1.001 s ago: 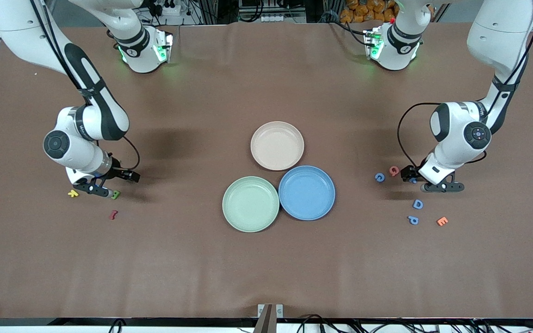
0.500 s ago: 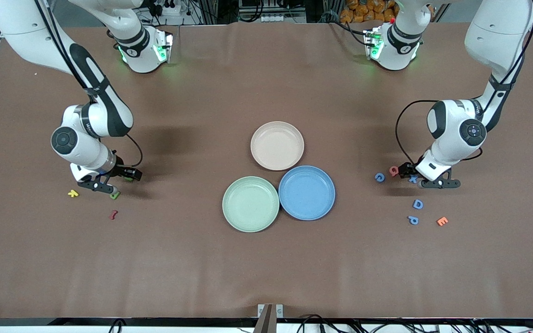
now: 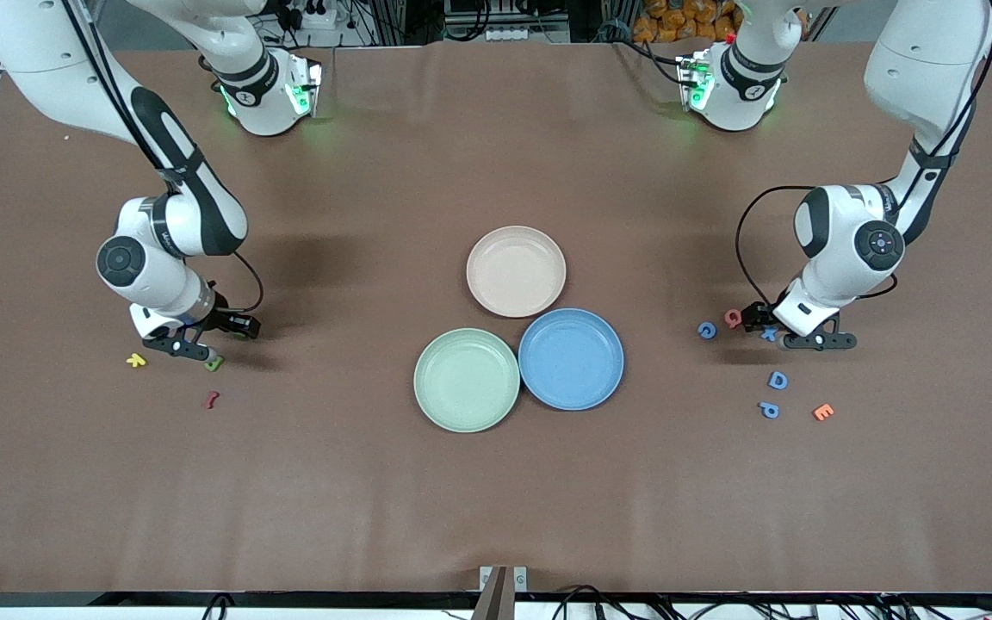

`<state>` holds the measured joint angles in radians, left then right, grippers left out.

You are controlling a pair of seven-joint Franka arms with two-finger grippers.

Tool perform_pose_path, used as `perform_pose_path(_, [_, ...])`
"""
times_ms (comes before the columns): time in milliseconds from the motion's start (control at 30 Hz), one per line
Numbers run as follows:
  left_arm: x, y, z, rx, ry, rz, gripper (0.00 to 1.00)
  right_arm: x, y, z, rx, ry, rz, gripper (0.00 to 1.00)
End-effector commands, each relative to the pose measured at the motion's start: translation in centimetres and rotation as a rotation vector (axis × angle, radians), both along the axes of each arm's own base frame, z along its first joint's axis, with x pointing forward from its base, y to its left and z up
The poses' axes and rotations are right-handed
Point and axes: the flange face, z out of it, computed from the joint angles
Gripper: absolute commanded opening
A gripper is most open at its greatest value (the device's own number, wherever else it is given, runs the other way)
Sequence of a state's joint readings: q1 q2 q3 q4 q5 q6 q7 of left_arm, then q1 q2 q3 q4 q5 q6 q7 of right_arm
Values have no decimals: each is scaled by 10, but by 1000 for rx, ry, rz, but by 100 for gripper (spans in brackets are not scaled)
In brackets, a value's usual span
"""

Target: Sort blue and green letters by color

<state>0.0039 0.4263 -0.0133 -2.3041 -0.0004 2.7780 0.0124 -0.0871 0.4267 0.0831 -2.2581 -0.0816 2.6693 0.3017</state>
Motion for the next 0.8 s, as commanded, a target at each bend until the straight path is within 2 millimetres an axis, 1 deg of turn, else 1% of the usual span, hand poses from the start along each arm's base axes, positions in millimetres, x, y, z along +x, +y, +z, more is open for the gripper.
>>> perform_pose_path(0, [-4,0,5,4,-14,7,58,-3,-2,-7,-11,-1,-3,33])
perform_pose_path(67, [-4,0,5,4,-15,6,48,-2,-2,-6,-11,-2,-3,20])
perform_pose_path(133, [-4,0,5,4,-15,7,43,-3,-2,-6,-11,-1,-5,9])
perform_pose_path(200, [-4,0,5,4,-14,7,31,-1,-2,-4,-11,-4,-8,0])
perform_pose_path(267, [-4,0,5,4,-14,7,28,1,-1,-1,-12,-7,-31,0])
perform_pose_path(334, [-4,0,5,4,-14,7,20,3,2,2,-10,-12,-52,0])
perform_pose_path(400, [-3,0,5,4,-15,6,15,8,8,9,-7,-22,-70,0])
perform_pose_path(467, [-3,0,5,4,-15,6,12,14,13,14,-7,-6,-88,0])
perform_pose_path(600, [-2,-1,7,5,-18,1,4,32,31,33,-7,29,-119,0])
perform_pose_path(667, [-1,-1,11,6,-25,-3,2,40,44,43,-4,38,-139,0])
perform_pose_path(767, [3,-1,26,7,-45,-11,0,54,62,59,6,28,-174,0])
